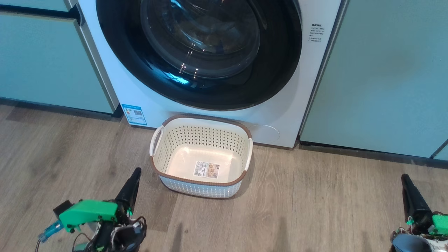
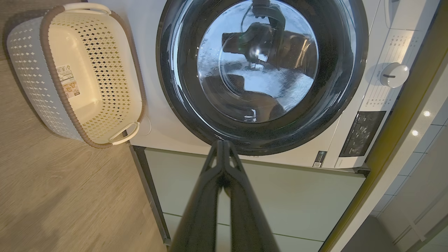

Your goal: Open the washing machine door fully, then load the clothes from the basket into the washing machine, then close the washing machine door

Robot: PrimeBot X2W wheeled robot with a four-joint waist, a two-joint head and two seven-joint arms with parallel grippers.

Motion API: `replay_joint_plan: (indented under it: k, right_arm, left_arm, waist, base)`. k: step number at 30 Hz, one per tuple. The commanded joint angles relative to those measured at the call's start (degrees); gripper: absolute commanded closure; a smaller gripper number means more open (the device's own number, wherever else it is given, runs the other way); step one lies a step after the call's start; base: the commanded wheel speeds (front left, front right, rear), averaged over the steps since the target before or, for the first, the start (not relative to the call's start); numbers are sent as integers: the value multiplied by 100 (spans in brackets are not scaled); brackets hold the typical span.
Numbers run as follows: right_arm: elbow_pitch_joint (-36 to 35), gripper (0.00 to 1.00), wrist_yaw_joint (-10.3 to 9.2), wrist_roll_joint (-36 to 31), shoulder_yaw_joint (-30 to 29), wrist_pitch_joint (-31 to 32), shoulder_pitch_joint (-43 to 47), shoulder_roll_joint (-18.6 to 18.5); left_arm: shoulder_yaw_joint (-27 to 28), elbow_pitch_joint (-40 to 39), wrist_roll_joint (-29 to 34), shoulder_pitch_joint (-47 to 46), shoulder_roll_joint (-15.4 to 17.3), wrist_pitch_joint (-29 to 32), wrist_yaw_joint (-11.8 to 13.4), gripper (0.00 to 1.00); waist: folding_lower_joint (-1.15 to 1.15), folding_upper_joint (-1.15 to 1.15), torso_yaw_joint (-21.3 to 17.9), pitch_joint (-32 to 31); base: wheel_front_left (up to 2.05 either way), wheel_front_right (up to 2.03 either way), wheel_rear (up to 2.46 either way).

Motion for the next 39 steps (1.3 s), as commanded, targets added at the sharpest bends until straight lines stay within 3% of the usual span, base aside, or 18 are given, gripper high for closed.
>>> replay_joint_plan:
  k: [1,39]
  right_arm:
    - [-209,100,1,45,90,33,-308,-123]
    - [-209,100,1,45,91,33,-308,-123]
  left_arm:
    - [200,-201,-29,-238,36,36,-9,100]
    - [199,-201,-30,-238,36,36,-9,100]
  waist:
    - [0,0,0,-1]
    - [0,0,0,-1]
  base:
    - [0,0,0]
    - [0,0,0]
